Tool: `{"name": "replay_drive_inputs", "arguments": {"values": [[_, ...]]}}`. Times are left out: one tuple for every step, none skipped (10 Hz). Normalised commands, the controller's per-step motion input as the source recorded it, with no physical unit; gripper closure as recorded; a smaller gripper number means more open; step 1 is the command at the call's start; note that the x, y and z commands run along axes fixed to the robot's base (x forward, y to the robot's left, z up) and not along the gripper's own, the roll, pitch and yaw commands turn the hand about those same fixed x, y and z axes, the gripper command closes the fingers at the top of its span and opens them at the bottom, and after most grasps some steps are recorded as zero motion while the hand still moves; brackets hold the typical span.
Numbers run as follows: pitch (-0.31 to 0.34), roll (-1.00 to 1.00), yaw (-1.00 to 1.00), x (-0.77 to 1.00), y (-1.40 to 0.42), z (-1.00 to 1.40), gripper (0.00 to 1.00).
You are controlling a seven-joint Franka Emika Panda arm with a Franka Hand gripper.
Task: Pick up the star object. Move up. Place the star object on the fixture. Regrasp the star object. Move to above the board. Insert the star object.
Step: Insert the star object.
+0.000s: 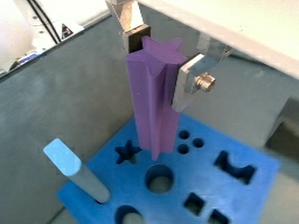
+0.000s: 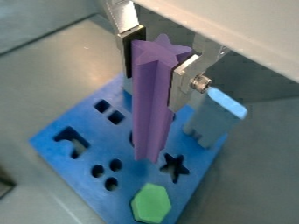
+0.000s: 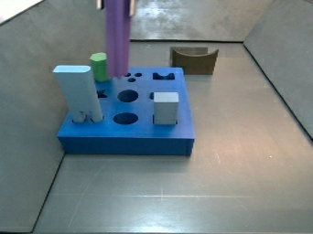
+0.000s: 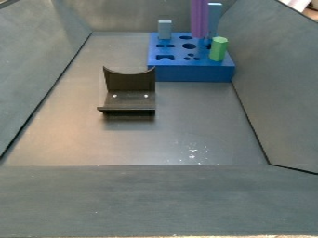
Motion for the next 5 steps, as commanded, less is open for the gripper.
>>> {"name": "replay_drive_inputs", "arguments": {"values": [[-0.323,-0.27,-0.37,-0.58,0.0,-0.33,1.0],[-0.39,-0.15,-0.36,-0.51,0.0,-0.21,1.0],[-0.457,-0.14,-0.29,-0.48,-0.04,-0.21,1.0],[-0.486,-0.15,-0.24,-0.45,-0.11,-0.01,1.0],[-0.477,-0.1,-0.19,-0.44,-0.19,0.06,1.0]]}}
